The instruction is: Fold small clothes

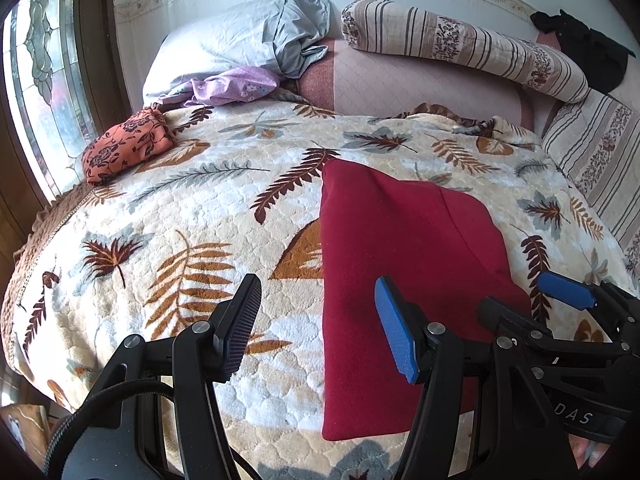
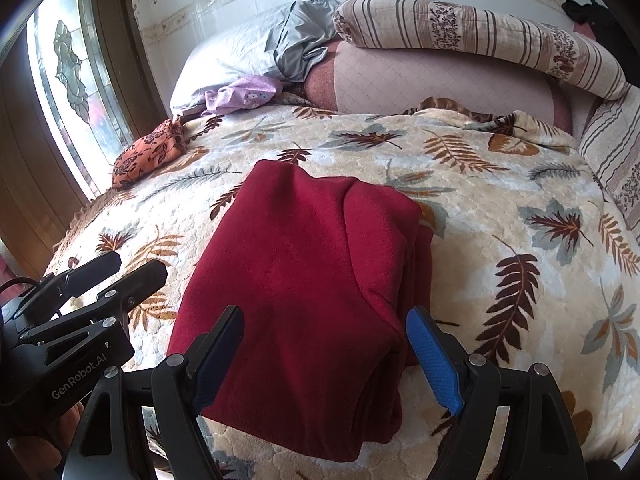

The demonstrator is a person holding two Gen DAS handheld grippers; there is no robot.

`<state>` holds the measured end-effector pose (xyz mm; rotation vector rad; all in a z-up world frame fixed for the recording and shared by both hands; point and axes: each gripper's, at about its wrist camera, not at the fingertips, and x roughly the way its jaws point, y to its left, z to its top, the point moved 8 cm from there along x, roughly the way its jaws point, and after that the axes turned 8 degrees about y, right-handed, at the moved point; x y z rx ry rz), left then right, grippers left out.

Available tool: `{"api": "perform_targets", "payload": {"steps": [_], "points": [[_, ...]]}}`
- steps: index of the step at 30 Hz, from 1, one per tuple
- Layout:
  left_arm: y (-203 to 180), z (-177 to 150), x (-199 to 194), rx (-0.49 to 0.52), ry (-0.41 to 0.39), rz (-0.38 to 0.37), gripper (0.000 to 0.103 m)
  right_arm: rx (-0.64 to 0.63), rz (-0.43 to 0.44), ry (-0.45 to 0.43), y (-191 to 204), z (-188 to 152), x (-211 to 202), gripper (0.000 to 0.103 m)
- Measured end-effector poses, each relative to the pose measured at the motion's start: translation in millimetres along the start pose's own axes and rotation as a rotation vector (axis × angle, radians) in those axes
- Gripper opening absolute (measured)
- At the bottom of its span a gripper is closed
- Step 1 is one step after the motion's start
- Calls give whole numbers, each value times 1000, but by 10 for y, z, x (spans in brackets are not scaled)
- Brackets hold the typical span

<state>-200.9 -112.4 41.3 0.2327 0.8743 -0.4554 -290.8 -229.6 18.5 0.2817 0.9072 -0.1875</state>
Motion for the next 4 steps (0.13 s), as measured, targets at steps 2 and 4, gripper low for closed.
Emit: {"api": "perform_targets", "payload": {"steps": [2,4], "points": [[0,12,26,0,3,-3,59,1,1,7,0,-3,33,81],[7,19,58,-3,8,-7,60,2,2,14,-3,-6,64,81]]}}
